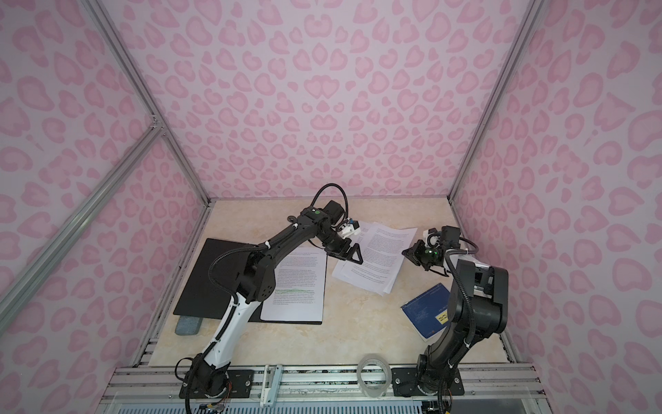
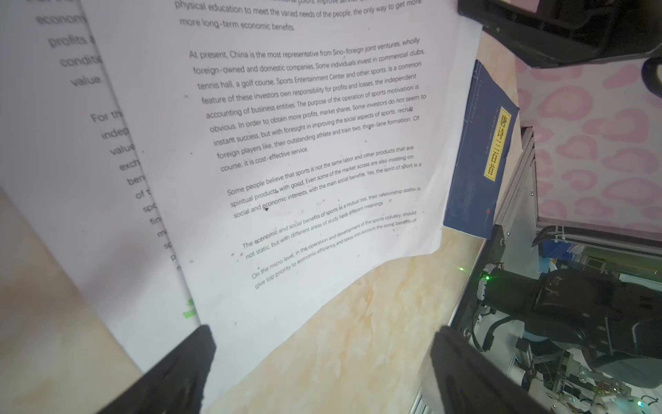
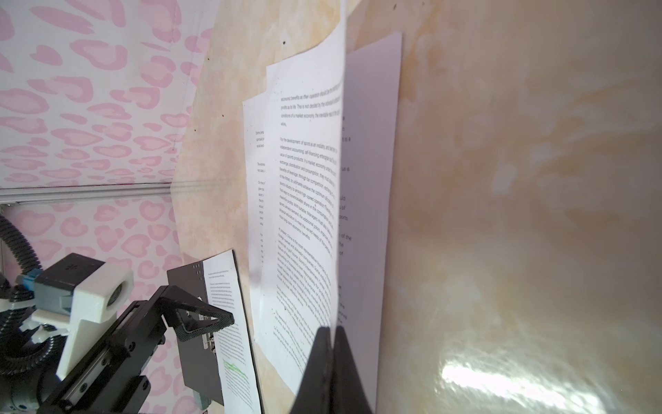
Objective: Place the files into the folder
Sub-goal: 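Carry the sheet over the folder with the right gripper while the left lifts away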
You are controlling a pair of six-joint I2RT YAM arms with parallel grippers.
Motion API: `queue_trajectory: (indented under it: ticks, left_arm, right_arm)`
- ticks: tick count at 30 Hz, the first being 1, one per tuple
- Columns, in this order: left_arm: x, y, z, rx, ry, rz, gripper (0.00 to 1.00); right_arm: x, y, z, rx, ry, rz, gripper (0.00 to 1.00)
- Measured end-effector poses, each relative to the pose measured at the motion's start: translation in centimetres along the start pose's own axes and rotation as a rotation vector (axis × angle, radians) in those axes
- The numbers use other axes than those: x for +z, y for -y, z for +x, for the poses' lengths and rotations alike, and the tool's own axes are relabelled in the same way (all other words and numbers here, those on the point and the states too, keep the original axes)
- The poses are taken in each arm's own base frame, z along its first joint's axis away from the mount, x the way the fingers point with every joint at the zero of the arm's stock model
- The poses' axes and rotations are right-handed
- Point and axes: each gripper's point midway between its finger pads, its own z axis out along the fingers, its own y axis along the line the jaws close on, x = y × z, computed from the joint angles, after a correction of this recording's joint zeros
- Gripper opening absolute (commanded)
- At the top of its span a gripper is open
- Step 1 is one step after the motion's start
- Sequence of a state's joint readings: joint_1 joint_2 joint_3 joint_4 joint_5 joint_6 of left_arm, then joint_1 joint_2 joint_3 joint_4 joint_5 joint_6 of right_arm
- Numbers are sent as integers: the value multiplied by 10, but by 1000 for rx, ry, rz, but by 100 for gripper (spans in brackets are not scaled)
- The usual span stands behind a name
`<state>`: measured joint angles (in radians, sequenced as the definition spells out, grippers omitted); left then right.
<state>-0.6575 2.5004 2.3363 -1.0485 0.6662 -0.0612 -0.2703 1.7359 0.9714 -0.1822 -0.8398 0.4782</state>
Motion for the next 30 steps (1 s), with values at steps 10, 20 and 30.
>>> queue_trajectory:
  ticks: [10, 20, 30]
  left_arm:
    - [-112, 21, -26, 88, 204, -80, 98]
    - [-321, 9, 2, 78, 549, -311, 98]
    - [-349, -26, 82, -146, 557, -356, 98]
  right_arm:
    - [-25, -54, -8, -129, 43, -13, 0]
    - [-48, -151, 4, -338, 47, -64, 0]
    - [-60, -233, 43, -477, -4, -160, 0]
